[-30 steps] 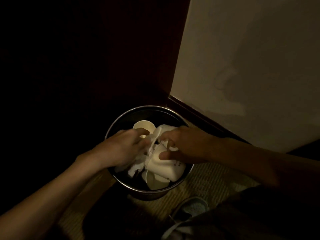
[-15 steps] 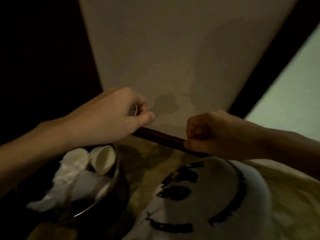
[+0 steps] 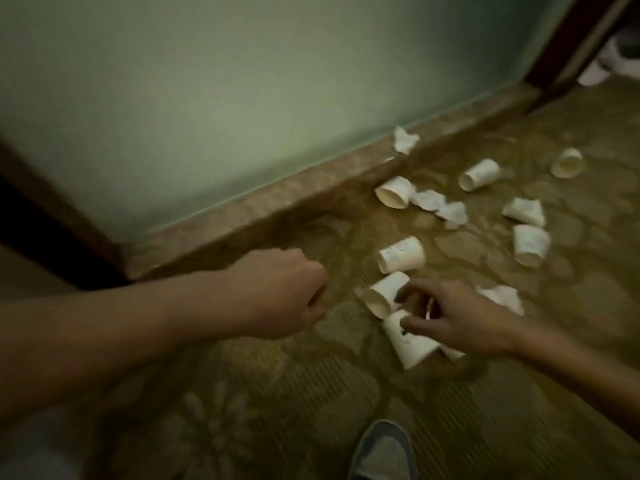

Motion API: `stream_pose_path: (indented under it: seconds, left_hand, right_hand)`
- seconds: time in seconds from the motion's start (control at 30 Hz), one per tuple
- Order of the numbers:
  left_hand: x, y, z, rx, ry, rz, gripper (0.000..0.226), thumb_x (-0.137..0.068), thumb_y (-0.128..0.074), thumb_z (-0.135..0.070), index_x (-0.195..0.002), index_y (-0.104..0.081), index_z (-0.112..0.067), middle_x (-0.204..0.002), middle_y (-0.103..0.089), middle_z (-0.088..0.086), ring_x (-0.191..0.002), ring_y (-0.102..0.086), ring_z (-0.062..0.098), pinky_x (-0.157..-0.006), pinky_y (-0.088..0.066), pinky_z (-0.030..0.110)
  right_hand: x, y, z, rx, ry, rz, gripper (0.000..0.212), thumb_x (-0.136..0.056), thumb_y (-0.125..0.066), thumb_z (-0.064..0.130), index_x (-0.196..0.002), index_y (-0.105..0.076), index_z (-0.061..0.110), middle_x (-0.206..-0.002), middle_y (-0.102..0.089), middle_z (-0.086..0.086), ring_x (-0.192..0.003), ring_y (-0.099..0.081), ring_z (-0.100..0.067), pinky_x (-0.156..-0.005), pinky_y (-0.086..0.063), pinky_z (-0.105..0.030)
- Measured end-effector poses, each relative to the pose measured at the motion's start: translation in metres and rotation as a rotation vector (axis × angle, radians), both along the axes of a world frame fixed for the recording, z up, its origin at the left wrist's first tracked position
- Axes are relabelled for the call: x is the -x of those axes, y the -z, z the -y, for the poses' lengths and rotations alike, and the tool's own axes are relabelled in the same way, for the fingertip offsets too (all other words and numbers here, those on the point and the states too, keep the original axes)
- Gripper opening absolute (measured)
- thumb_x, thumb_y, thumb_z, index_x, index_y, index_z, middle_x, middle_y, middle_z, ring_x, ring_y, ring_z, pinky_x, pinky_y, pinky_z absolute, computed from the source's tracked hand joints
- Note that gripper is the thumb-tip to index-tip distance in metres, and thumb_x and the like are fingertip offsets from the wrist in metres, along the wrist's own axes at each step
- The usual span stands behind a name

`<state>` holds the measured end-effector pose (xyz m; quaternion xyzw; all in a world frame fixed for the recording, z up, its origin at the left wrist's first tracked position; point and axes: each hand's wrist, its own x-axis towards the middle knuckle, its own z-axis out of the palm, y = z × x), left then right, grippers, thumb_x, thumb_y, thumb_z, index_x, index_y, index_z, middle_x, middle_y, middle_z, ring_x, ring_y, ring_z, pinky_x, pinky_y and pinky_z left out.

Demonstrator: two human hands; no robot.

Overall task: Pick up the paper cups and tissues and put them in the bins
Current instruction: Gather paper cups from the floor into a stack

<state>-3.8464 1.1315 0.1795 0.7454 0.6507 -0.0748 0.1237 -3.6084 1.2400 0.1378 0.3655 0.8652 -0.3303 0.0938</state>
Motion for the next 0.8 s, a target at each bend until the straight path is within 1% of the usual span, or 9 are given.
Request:
stream_pose_path:
  seconds: [0.07, 0.17, 0.27, 0.3, 0.37, 0.47, 0.57, 0.67, 0.8]
  left_hand:
    - [-0.028, 0.039, -0.027, 0.06, 0.062, 0.035, 0.026, -0.095, -0.048, -0.048, -0.079, -0.041, -0.028, -0.077, -0.042, -0.009, -0.09, -0.061, 0.021, -0.063, -0.038, 0.029]
    - [-0.065, 0.085, -0.055, 0.095, 0.069, 0.113, 0.016, -0.095, -0.051, -0.045, -0.092, -0.051, -0.029, -0.098, -0.059, -0.004, -0.096, -0.061, 0.02, -0.067, -0.043, 0.031]
    - [-0.092, 0.123, -0.07, 0.06, 0.124, 0.134, 0.023, -0.097, -0.05, -0.039, -0.115, -0.056, -0.026, -0.117, -0.059, -0.004, -0.102, -0.059, 0.017, -0.07, -0.046, 0.029]
    - [-0.099, 0.133, -0.073, 0.066, 0.145, 0.147, 0.027, -0.098, -0.049, -0.039, -0.121, -0.054, -0.026, -0.122, -0.058, -0.005, -0.106, -0.058, 0.016, -0.075, -0.05, 0.031]
    - [-0.109, 0.15, -0.078, 0.068, 0.207, 0.132, 0.037, -0.099, -0.049, -0.04, -0.134, -0.046, -0.028, -0.132, -0.051, -0.003, -0.118, -0.051, 0.017, -0.089, -0.051, 0.034]
    - [-0.116, 0.167, -0.092, 0.036, 0.36, 0.004, 0.059, -0.096, -0.053, -0.039, -0.148, -0.027, -0.029, -0.149, -0.036, -0.001, -0.133, -0.039, 0.021, -0.103, -0.043, 0.041]
    - [-0.121, 0.177, -0.105, 0.026, 0.455, -0.081, 0.076, -0.092, -0.062, -0.037, -0.151, -0.017, -0.028, -0.156, -0.027, -0.001, -0.139, -0.03, 0.022, -0.103, -0.04, 0.04]
    - [-0.128, 0.187, -0.11, 0.028, 0.461, -0.124, 0.081, -0.088, -0.067, -0.04, -0.151, -0.017, -0.025, -0.153, -0.036, -0.001, -0.136, -0.034, 0.021, -0.1, -0.039, 0.038]
    - [-0.132, 0.198, -0.107, 0.001, 0.464, -0.181, 0.072, -0.087, -0.068, -0.038, -0.144, -0.027, -0.022, -0.14, -0.05, 0.001, -0.127, -0.043, 0.023, -0.095, -0.039, 0.038]
  right_hand:
    - [-0.033, 0.031, -0.007, -0.017, 0.095, 0.02, 0.031, -0.087, -0.065, 0.045, -0.115, -0.054, 0.04, -0.089, -0.061, 0.014, -0.077, -0.059, 0.001, -0.064, -0.046, -0.016]
    - [-0.066, 0.072, -0.015, -0.059, 0.197, 0.042, 0.035, -0.089, -0.064, 0.041, -0.121, -0.053, 0.034, -0.098, -0.057, 0.013, -0.081, -0.054, 0.0, -0.069, -0.045, -0.02]
    - [-0.084, 0.105, -0.021, -0.111, 0.267, 0.085, 0.043, -0.091, -0.061, 0.043, -0.131, -0.047, 0.032, -0.125, -0.051, 0.005, -0.111, -0.049, -0.01, -0.092, -0.046, -0.031]
    - [-0.088, 0.114, -0.021, -0.119, 0.288, 0.094, 0.046, -0.092, -0.06, 0.044, -0.134, -0.045, 0.032, -0.133, -0.047, 0.004, -0.121, -0.045, -0.014, -0.098, -0.044, -0.034]
    - [-0.095, 0.129, -0.023, -0.119, 0.333, 0.092, 0.05, -0.093, -0.058, 0.045, -0.138, -0.043, 0.03, -0.142, -0.04, 0.002, -0.131, -0.037, -0.017, -0.105, -0.039, -0.036]
    - [-0.1, 0.146, -0.027, -0.129, 0.371, 0.097, 0.052, -0.093, -0.058, 0.044, -0.14, -0.04, 0.028, -0.146, -0.036, 0.001, -0.131, -0.038, -0.021, -0.105, -0.041, -0.039]
    - [-0.101, 0.158, -0.031, -0.134, 0.414, 0.071, 0.058, -0.091, -0.062, 0.043, -0.141, -0.037, 0.027, -0.142, -0.041, -0.002, -0.127, -0.044, -0.022, -0.1, -0.042, -0.04]
    - [-0.096, 0.167, -0.035, -0.132, 0.45, 0.073, 0.062, -0.088, -0.066, 0.043, -0.14, -0.036, 0.027, -0.139, -0.048, -0.005, -0.123, -0.049, -0.025, -0.095, -0.043, -0.041]
    - [-0.096, 0.174, -0.039, -0.055, 0.514, 0.039, 0.067, -0.082, -0.073, 0.045, -0.136, -0.036, 0.031, -0.128, -0.058, -0.006, -0.112, -0.056, -0.027, -0.081, -0.044, -0.036]
